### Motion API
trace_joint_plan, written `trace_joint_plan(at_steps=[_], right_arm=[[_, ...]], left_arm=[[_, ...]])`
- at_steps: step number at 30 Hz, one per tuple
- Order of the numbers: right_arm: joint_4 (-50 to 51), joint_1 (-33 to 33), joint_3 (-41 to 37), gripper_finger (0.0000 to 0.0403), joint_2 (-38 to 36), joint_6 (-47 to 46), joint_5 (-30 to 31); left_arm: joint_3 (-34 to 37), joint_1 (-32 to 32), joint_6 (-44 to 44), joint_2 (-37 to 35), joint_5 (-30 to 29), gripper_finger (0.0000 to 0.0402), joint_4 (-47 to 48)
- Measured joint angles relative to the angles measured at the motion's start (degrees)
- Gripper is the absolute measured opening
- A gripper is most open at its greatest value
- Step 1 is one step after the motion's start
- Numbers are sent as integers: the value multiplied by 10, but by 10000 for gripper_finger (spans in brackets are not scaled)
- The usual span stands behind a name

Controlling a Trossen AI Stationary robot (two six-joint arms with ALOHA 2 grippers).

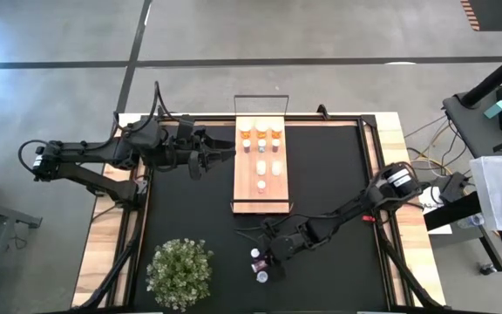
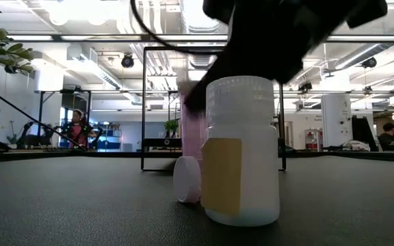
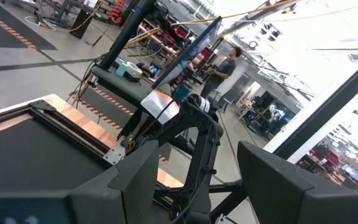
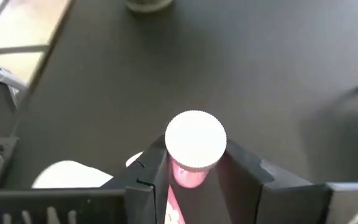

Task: Pick and place medicine bottles onto shelf by color
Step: Put the top pink pill bottle aligned with the other pink pill bottle on the shelf

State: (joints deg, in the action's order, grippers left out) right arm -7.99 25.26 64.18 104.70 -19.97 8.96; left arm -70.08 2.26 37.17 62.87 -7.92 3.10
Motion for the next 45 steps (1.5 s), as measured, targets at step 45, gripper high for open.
trace_joint_plan(at_steps=[45], right_arm=[[296,-150,-118,105,-345,17,193]], left_arm=[[3,0,-26,0,0,203,4]])
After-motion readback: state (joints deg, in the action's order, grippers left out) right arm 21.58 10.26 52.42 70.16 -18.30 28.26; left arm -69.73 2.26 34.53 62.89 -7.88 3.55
